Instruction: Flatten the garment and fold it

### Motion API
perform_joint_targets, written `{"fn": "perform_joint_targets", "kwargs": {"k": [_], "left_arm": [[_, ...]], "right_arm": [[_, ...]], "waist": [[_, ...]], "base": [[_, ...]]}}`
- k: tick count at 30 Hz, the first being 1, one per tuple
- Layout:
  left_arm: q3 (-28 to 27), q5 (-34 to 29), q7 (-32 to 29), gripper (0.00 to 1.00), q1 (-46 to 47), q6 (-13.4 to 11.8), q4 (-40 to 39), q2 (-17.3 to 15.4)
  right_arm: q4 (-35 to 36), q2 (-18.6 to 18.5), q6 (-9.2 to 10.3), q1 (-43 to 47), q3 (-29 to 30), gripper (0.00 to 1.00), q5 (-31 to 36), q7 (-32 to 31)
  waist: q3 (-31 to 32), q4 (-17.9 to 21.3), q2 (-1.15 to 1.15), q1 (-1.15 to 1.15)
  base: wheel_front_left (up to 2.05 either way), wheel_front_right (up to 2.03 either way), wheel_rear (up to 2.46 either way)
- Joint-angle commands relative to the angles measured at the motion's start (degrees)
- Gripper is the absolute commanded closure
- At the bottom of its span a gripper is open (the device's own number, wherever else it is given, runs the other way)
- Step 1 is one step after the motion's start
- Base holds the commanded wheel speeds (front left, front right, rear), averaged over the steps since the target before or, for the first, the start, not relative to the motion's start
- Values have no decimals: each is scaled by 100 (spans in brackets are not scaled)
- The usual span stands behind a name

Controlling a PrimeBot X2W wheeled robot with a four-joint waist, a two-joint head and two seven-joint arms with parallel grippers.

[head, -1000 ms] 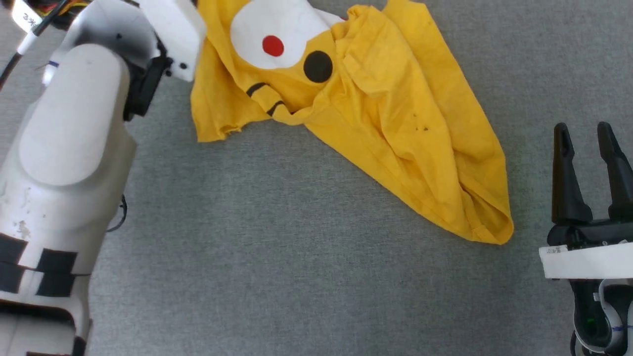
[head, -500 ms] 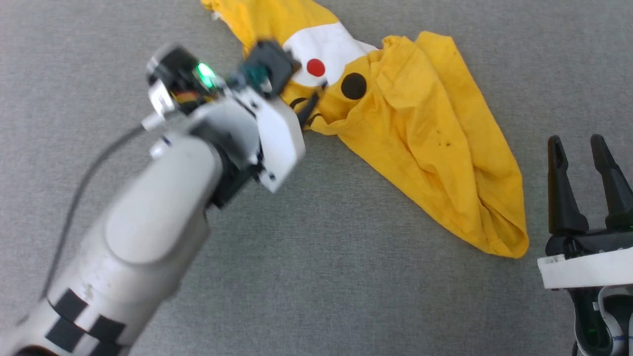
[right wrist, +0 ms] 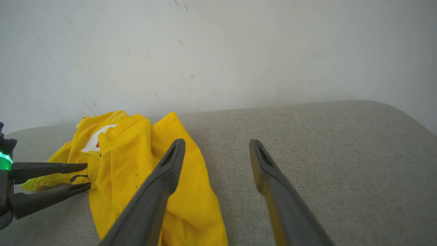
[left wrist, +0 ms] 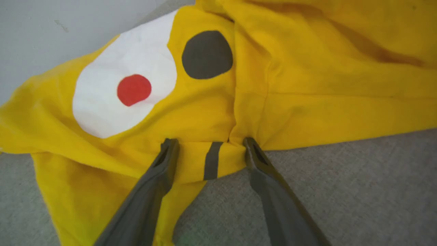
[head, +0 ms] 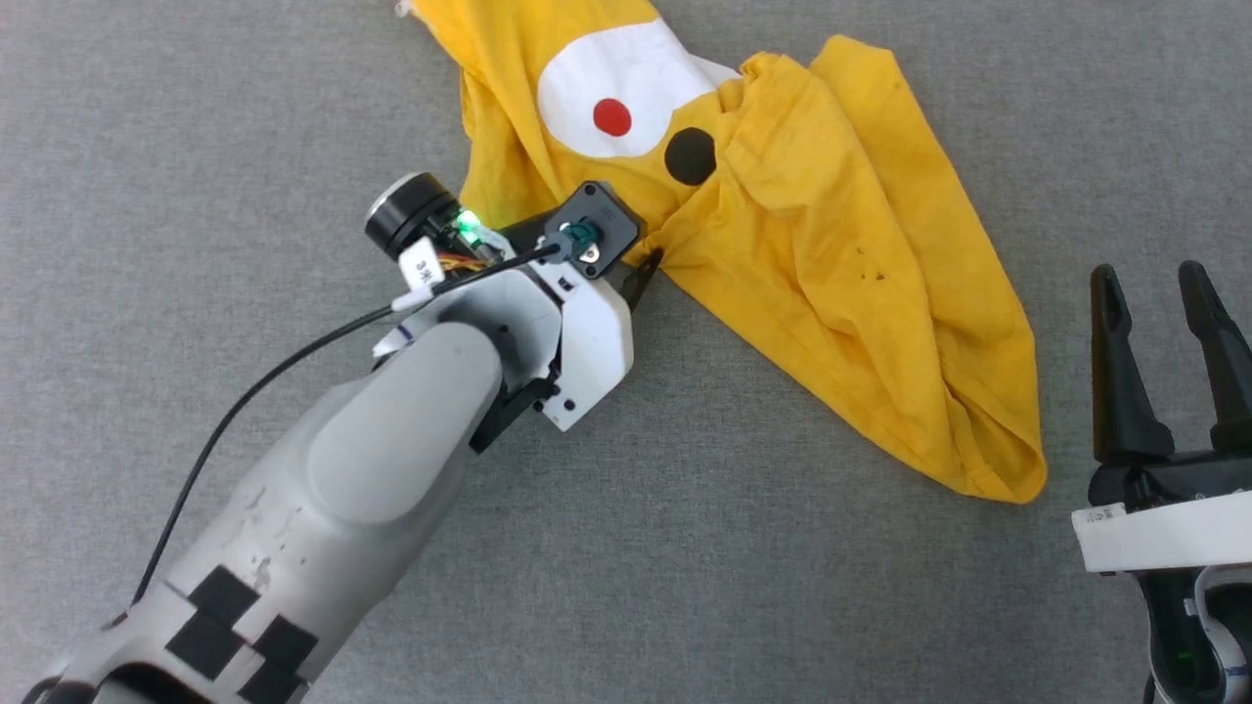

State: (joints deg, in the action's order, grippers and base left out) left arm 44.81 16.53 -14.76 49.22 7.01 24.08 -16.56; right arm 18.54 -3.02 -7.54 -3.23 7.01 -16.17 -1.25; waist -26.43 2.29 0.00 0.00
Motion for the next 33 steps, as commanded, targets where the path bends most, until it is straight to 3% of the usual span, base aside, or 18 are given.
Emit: {"fn": "perform_joint_targets", "kwargs": {"k": [1, 2, 3, 4, 13, 17, 21, 26, 29, 33], "left_arm": [[104, -49, 14, 0, 84, 15, 127, 14], [177, -59, 39, 0, 114, 21, 204, 19], [232, -44, 100, 55, 136, 26, 260, 33], [297, -24, 166, 100, 150, 31, 304, 56], [465, 250, 782, 100, 219, 28, 41, 192], [219, 545, 952, 100, -146, -181, -631, 103], [-205, 1054, 961, 100, -1090, -631, -1743, -301], [-708, 1795, 748, 100, -3121, -1465, -3099, -1169], [-903, 2147, 741, 100, -4344, -1887, -3405, -1619], [-1031, 2474, 960, 100, -5351, -2172, -3283, -1764]], "right_arm": [[44, 14, 5, -18, 0, 0, 25, -22], [49, 14, 5, -13, 3, 0, 26, -30], [49, 14, 5, -7, 7, 0, 26, -36], [45, 14, 5, 1, 14, 0, 25, -41], [-5, 14, 5, 103, 15, 0, 7, -66], [-60, 14, 5, 204, 15, 0, -28, -67], [-97, 14, 5, 305, 18, 0, -76, -63], [-86, 14, 5, 407, 87, 0, -101, -57], [-76, 14, 5, 475, 142, 0, -116, -55], [-101, 14, 5, 561, 216, 0, -119, -75]], "waist": [[-6, 21, 0, 0], [4, 24, 0, 0], [17, 25, 0, 0], [39, 21, 0, 0], [438, -149, 0, 0], [687, -261, 0, 0], [877, -332, 0, 0], [984, -391, 0, 0], [1021, -431, 0, 0], [1112, -531, 0, 0]], "base": [[0, 0, 0], [0, 0, 0], [0, 0, 0], [0, 0, 0], [0, 0, 0], [0, 0, 0], [0, 0, 0], [0, 0, 0], [0, 0, 0], [0, 0, 0]]}}
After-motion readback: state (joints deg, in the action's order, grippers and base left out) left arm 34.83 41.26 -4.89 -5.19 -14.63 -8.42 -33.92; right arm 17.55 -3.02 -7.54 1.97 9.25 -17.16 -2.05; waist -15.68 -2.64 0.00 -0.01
